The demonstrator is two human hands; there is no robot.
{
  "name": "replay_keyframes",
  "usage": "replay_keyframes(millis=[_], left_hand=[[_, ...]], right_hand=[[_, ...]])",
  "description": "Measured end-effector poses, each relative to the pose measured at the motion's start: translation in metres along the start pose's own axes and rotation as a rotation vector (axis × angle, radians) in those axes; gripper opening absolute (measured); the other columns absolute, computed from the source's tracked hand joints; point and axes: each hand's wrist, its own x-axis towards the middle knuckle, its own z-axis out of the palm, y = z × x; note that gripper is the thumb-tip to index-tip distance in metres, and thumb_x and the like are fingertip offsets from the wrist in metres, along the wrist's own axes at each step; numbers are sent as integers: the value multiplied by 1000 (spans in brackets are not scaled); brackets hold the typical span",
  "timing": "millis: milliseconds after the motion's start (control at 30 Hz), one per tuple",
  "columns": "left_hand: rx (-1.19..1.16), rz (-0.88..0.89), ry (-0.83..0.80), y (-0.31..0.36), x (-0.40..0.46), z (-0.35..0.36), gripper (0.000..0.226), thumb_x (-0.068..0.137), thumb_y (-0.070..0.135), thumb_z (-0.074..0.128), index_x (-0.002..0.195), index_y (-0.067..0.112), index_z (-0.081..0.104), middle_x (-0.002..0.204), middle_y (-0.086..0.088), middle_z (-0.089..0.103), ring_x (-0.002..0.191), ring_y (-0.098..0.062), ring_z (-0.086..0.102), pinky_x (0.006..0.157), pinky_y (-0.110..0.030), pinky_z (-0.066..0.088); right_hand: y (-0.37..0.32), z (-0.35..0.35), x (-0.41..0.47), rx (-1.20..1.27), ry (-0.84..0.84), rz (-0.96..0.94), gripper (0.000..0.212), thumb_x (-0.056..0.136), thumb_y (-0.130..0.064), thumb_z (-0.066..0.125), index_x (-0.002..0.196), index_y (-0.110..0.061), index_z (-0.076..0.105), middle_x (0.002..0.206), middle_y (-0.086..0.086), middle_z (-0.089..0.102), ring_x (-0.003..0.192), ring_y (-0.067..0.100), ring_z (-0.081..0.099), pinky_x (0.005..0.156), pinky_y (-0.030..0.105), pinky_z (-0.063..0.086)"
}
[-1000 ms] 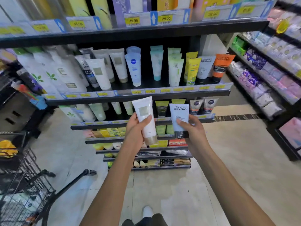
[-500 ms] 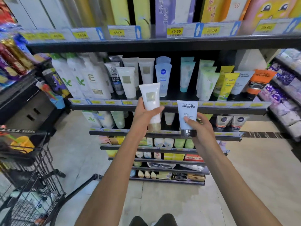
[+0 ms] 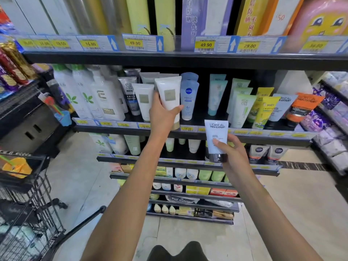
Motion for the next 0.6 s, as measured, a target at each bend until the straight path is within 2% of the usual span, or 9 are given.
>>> replay_keyframes(millis=[100, 200, 367, 467, 600], left_hand=[[59, 43, 31, -2, 7, 5, 71, 77, 21, 88, 132, 23, 44, 129, 3, 63, 119, -16, 61, 100, -39, 55], [120, 72, 71, -6, 14, 9, 63, 77, 23, 89, 126, 21, 49, 125, 2, 63, 114, -15, 61, 99, -39, 55], [155, 78, 149, -13, 20, 14, 63, 75, 27, 89, 128, 23, 55, 121, 5, 65, 113, -13, 62, 98, -41, 56], [130, 74, 177, -12, 21, 17, 61, 76, 23, 88, 127, 23, 56, 120, 8, 68, 111, -12, 64, 97, -39, 57], [156, 56, 177, -17, 18, 20, 59, 79, 19, 86, 130, 19, 55, 120, 7, 67, 109, -9, 63, 95, -29, 55]], right_hand=[[-1, -1, 4, -4, -5, 1, 42, 88, -10, 78, 126, -14, 61, 110, 5, 78, 99, 23, 74, 79, 39, 57], [0, -3, 8, -4, -12, 7, 45, 88, -10, 78, 128, -13, 60, 111, 5, 78, 101, 24, 74, 82, 40, 56], [3, -5, 12, 1, -14, 19, 48, 87, -10, 78, 131, -11, 59, 115, 7, 77, 104, 26, 72, 79, 37, 56], [4, -6, 13, -2, -14, 29, 48, 87, -10, 79, 130, -12, 59, 119, 9, 75, 108, 28, 70, 81, 39, 54], [6, -7, 14, -3, -12, 36, 48, 85, -11, 80, 128, -14, 60, 121, 10, 74, 110, 30, 70, 80, 39, 55]])
